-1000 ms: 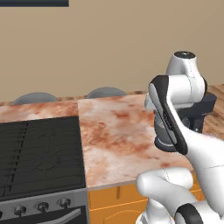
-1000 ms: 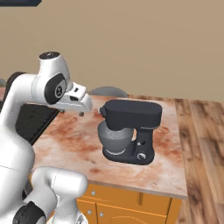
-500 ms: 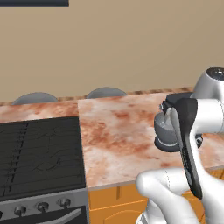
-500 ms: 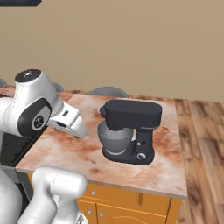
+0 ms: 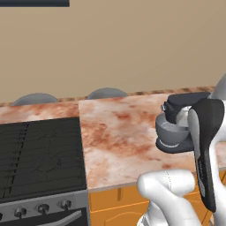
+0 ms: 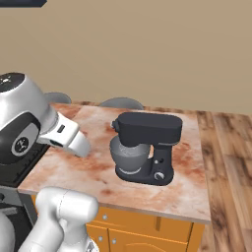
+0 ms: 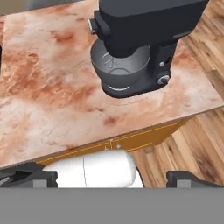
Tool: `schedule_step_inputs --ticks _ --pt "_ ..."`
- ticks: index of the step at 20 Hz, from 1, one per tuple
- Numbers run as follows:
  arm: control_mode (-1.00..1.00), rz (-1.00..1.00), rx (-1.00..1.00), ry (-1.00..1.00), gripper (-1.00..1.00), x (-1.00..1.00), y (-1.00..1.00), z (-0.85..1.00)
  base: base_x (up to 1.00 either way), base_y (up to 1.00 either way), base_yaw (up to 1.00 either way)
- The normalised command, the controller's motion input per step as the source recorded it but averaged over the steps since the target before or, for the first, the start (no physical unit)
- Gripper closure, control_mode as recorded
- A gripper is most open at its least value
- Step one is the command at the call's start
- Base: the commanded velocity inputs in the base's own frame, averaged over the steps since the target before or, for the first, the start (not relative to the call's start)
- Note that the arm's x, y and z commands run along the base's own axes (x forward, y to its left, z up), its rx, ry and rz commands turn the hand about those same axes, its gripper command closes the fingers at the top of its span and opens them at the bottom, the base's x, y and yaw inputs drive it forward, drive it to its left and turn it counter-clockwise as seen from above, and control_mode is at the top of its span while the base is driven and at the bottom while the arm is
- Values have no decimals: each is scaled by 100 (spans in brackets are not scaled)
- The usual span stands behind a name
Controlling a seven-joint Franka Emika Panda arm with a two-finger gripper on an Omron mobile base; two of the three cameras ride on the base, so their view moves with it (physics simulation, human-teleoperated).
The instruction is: Navigate to the dishwasher.
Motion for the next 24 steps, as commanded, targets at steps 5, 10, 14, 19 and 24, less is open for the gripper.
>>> schedule_step_inputs --ticks 5,10,14,19,24 --pt "-100 24 0 6 -100 -6 0 41 0 0 0" --pt "100 13 0 0 -100 -29 18 3 -19 10 1" --pt "100 0 0 0 -100 0 0 0 -100 55 9" --pt "100 0 0 0 -100 0 0 0 -100 35 47" --pt "100 0 0 0 -100 0 0 0 -55 0 93"
